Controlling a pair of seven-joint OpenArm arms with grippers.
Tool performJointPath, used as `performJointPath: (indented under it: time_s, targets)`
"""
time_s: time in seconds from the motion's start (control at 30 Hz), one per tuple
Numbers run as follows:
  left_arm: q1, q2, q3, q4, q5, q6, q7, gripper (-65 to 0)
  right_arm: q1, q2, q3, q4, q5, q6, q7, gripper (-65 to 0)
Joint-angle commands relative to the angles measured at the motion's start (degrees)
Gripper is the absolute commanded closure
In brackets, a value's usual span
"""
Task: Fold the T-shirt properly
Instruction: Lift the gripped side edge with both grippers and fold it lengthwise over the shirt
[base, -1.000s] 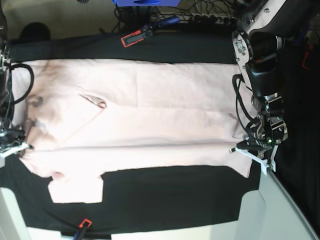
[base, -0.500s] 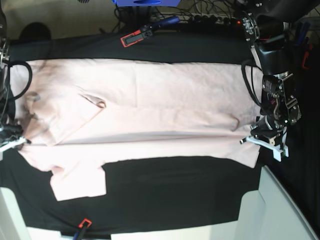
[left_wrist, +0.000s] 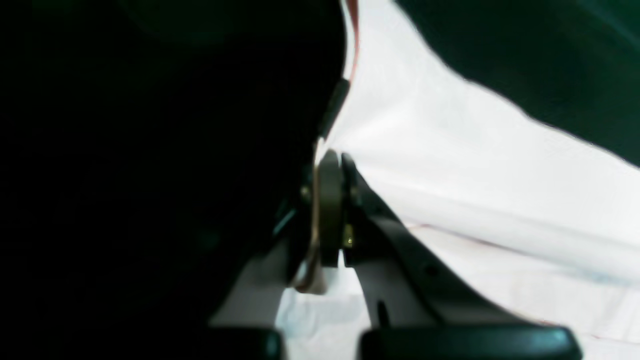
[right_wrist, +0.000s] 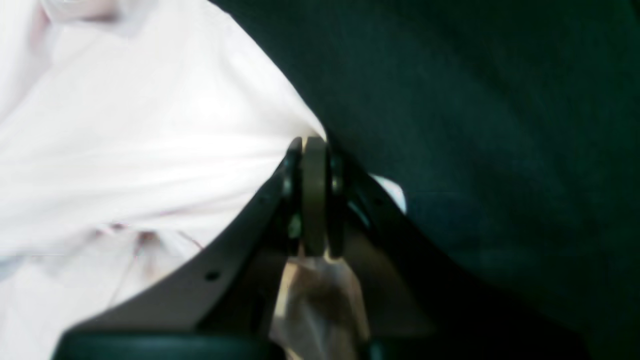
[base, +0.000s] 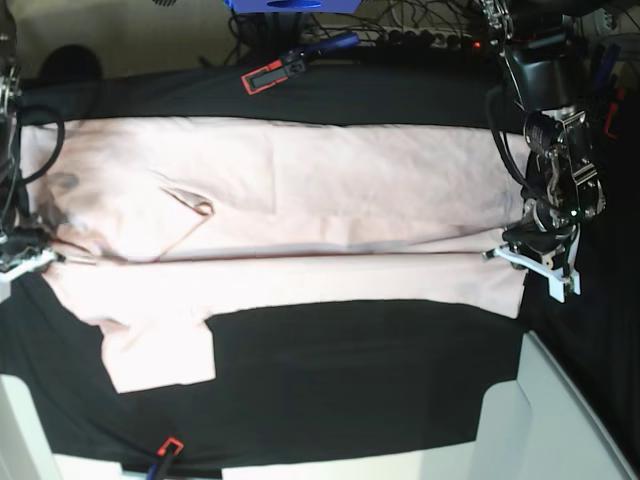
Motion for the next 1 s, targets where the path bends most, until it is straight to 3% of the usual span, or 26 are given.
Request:
performJointPath:
  time_s: [0.0, 0.2, 0.5, 0.73, 0.97]
  targets:
    - [-0.73, -1.13, -0.16, 1.36, 0.52, 0.38, -0.17, 0.0, 0.03, 2.05, 1.86, 2.86, 0.62, -0.5, 1.58, 0.0]
    - [1.73, -0.69, -0.07, 1.98, 0.52, 0.38, 0.53, 0.0, -2.78, 1.96, 4.41, 8.67, 0.62, -0.58, -6.07, 0.0]
    - [5.87, -0.86, -0.07, 1.36, 0.61, 0.38, 0.18, 0.0, -7.62, 0.82, 7.49, 12.01, 0.36, -0.85, -6.6, 0.0]
    - [5.78, -0.07, 0.02, 1.36, 0.61, 0.47, 0.18, 0.0, -8.23, 0.2, 7.66, 17.63, 0.27, -1.02, -14.51, -19.7]
    - [7.1, -0.25, 3.71, 1.27, 0.69, 0.65, -2.99, 0.0, -9.46, 0.29, 7.66, 27.13, 0.27, -6.83, -14.25, -20.0]
